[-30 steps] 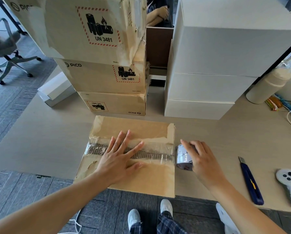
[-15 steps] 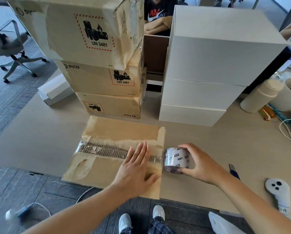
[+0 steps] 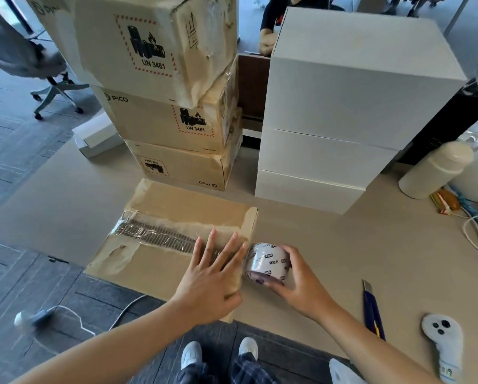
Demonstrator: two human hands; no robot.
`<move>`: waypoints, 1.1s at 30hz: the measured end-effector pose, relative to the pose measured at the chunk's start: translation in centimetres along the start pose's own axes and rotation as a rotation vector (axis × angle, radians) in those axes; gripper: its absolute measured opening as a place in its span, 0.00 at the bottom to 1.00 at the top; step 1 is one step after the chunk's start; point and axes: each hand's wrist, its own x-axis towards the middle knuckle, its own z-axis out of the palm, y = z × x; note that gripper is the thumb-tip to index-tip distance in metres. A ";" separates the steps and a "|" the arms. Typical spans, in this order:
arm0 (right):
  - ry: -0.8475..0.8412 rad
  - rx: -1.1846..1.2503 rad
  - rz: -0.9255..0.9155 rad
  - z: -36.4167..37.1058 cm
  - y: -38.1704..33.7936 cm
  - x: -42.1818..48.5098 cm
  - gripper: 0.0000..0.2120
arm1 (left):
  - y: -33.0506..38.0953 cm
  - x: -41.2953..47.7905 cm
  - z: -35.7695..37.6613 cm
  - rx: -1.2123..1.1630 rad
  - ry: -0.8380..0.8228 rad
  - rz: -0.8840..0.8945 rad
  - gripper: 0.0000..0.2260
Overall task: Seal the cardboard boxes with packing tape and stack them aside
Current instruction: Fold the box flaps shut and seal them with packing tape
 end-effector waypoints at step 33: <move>-0.122 -0.344 -0.047 -3.4 6.1 -1.7 0.39 | 3.2 1.8 -0.9 -0.021 -0.047 -0.075 0.48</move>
